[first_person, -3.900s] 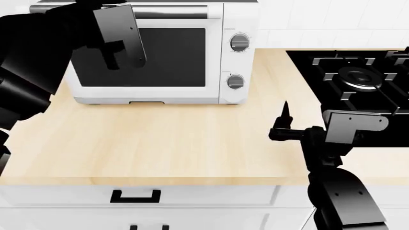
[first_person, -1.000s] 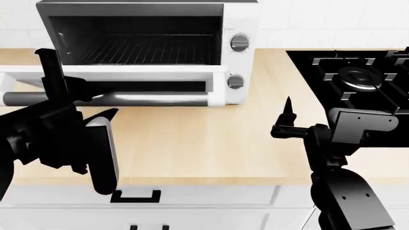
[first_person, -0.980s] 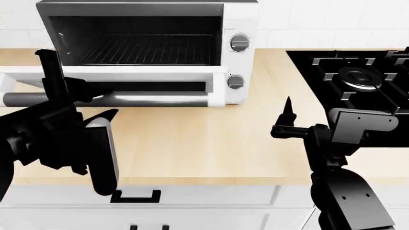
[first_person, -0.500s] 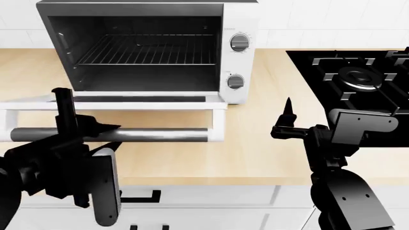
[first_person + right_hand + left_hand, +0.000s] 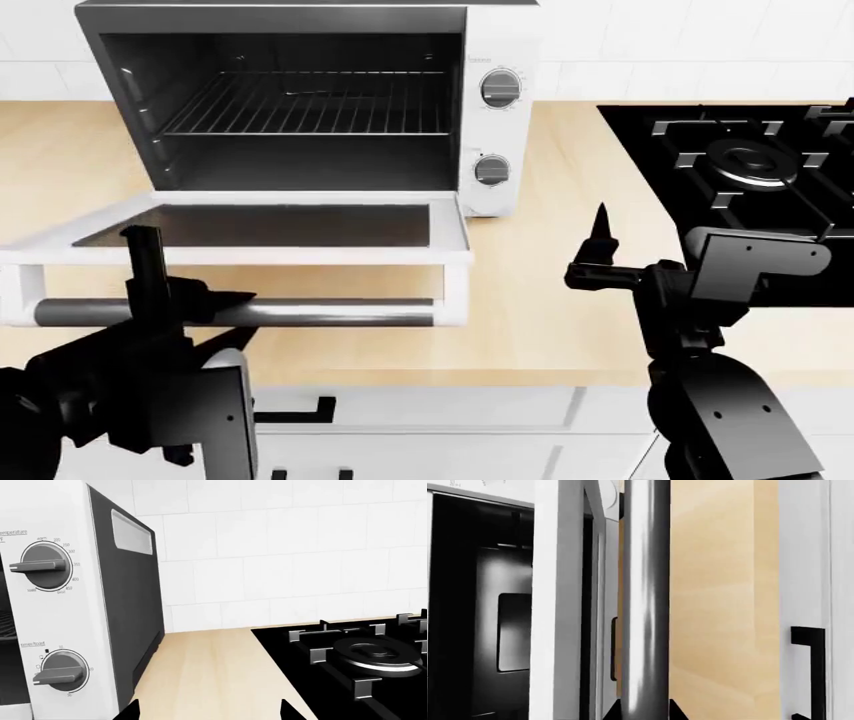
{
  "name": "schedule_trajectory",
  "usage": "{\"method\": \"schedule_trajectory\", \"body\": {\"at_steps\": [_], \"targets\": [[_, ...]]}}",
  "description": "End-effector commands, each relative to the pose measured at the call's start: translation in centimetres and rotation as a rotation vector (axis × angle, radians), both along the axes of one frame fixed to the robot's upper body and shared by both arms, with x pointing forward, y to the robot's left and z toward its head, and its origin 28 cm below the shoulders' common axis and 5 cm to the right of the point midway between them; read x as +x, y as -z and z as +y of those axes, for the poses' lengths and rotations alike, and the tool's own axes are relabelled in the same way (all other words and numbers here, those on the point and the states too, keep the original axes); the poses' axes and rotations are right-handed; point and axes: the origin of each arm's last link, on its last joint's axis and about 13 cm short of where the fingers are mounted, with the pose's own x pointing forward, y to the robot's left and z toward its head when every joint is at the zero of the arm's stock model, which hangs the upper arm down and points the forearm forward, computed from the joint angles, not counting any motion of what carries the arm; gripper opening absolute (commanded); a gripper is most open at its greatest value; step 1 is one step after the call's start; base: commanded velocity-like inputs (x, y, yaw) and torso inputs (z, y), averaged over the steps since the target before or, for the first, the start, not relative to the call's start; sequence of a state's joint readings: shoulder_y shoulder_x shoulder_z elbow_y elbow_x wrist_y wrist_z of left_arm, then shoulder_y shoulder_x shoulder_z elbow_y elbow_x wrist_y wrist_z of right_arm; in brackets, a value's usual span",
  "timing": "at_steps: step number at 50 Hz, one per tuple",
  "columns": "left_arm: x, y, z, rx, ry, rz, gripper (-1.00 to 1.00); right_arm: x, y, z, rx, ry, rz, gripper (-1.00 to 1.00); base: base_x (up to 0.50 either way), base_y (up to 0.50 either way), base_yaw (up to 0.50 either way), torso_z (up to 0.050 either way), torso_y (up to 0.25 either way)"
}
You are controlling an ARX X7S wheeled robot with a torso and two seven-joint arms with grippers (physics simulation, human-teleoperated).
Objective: Open the toaster oven door.
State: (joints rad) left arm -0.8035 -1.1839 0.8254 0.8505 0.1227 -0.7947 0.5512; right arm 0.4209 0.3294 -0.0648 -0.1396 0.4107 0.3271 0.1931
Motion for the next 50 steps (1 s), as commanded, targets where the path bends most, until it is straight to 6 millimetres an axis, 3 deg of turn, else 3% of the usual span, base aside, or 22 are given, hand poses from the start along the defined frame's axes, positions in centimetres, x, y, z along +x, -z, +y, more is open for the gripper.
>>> {"method": "schedule_trajectory", "body": {"at_steps": [1,12,16,23,50], "targets": [[-0.6,2.0,0.5,-0.017,-0.025,0.130,-1.00,0.0,0.0,0.0,0.000,0.001,0.001,1.00,0.00,0.00,0.00,0.000,0.011],[-1.1,3.8,0.5,-0.028,-0.028,0.173,-1.00,0.0,0.1,0.0,-0.001,0.003,0.003,1.00,0.00,0.00,0.00,0.000,0.002],[-1.1,6.6,0.4,-0.039,-0.020,0.239,-1.00,-0.1,0.4,-0.2,0.001,0.010,0.007,1.00,0.00,0.00,0.00,0.000,0.000],[-1.4,8.2,0.3,-0.042,-0.016,0.285,-1.00,-0.1,0.4,-0.3,0.001,0.014,0.008,1.00,0.00,0.00,0.00,0.000,0.000],[-1.1,11.6,0.5,-0.060,-0.017,0.333,-1.00,-0.3,0.5,-0.3,-0.003,0.020,0.010,1.00,0.00,0.00,0.00,0.000,0.000]]}}
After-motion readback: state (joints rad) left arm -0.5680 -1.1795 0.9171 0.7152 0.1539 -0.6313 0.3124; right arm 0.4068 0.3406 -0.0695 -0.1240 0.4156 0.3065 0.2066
